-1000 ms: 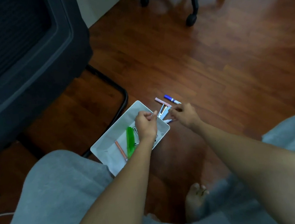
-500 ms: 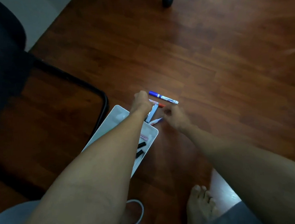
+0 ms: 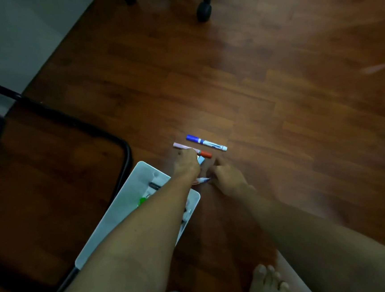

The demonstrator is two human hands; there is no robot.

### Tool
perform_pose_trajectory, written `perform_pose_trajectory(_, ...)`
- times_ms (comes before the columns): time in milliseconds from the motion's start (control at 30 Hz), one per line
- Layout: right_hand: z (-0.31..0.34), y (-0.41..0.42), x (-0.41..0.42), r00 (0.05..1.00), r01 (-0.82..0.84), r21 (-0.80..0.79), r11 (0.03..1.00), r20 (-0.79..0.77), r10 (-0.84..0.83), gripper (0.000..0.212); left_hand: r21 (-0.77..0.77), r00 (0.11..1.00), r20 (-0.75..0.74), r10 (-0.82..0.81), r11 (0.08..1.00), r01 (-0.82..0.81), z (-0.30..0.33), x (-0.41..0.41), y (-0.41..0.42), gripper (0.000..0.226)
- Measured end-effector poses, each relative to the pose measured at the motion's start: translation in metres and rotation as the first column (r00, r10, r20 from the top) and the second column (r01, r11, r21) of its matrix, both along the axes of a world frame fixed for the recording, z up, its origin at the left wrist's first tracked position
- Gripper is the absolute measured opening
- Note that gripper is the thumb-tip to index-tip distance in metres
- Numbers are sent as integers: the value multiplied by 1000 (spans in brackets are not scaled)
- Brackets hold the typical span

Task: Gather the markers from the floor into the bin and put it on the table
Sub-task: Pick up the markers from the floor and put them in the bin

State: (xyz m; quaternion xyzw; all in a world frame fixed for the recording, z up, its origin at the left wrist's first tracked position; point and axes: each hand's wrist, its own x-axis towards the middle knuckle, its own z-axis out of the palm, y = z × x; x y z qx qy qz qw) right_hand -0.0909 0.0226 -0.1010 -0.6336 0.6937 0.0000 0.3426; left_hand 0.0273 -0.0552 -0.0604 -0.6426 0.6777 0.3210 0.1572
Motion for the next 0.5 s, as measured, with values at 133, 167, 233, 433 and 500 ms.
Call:
perform_pose_trajectory(133,-5,18,-5,999,40,-17,999,17,-40,21,-13,1000,18,-3,1000,3,0,2,-5,43)
perform_pose_trajectory(167,-5,21,-7,998,53,-8,999,20,-52,20,-35,1000,14,-2,999,3,2,2,-7,41)
perform_pose_trajectory(233,-2,25,-12,997,77,7,997,21,-77,18,-68,1000,0,-19,997,19,5,2,-11,38)
perform_pose_trajectory(433,5,26,-24,989,138,48,989,42,-140,16,-159,999,-19,-42,986,38,25,3,-14,41)
perform_pose_trajectory(500,12,22,-27,984,174,37,984,42,-175,19,-199,999,-19,-45,979,40,37,7,-15,40)
